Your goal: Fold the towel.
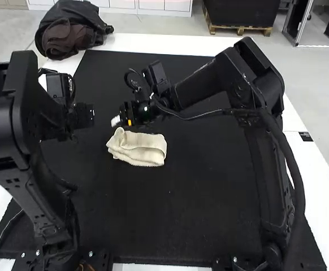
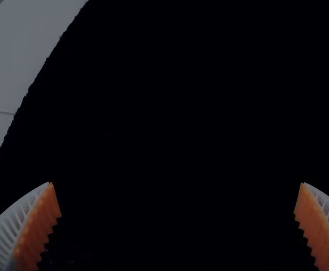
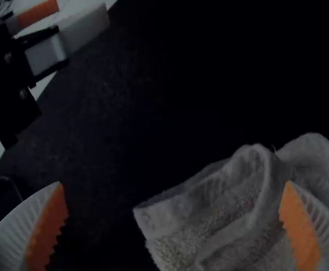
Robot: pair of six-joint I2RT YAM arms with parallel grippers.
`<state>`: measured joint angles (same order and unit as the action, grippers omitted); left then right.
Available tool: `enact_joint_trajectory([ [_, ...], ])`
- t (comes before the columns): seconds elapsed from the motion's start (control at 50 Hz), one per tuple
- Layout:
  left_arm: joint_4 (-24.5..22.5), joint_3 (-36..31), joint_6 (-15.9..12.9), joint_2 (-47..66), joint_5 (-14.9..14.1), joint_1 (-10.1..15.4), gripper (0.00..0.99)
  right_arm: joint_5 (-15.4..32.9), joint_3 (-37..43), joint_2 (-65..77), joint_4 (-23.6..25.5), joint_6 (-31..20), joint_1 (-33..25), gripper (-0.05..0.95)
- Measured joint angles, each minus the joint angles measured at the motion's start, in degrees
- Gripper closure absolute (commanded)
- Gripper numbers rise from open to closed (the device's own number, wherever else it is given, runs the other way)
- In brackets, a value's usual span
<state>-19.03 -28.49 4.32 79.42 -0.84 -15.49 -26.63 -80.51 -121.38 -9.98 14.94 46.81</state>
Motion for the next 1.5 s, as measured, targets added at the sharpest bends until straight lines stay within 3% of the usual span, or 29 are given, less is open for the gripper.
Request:
enact_joint_trajectory([
  [0.06, -0.1, 0.0, 0.0, 0.0, 0.0, 0.0, 0.026, -0.3, -0.5, 0.0, -0.6, 0.2, 0.0, 0.09],
  [0.1, -0.2, 0.0, 0.0, 0.0, 0.0, 0.0, 0.026, -0.5, -0.6, 0.0, -0.9, 0.3, -0.1, 0.24],
  [0.22, -0.6, 0.4, 0.0, 0.0, 0.0, 0.0, 0.026, -1.9, -0.4, 0.1, -0.9, 0.8, -1.0, 0.93],
  [0.46, -0.7, 1.0, 0.0, 0.0, 0.0, 0.0, 0.026, -3.7, 5.6, 4.0, -4.3, 1.4, -4.7, 0.92],
  [0.8, -1.1, 1.0, 0.0, 0.0, 0.0, 0.0, 0.026, -5.5, 13.2, 4.5, -11.6, 1.5, -5.0, 0.92],
  [1.5, -1.1, 1.0, 0.0, -3.3, 0.0, 0.0, 0.026, -6.0, 17.0, -2.2, -24.6, 2.4, -4.9, 0.92],
])
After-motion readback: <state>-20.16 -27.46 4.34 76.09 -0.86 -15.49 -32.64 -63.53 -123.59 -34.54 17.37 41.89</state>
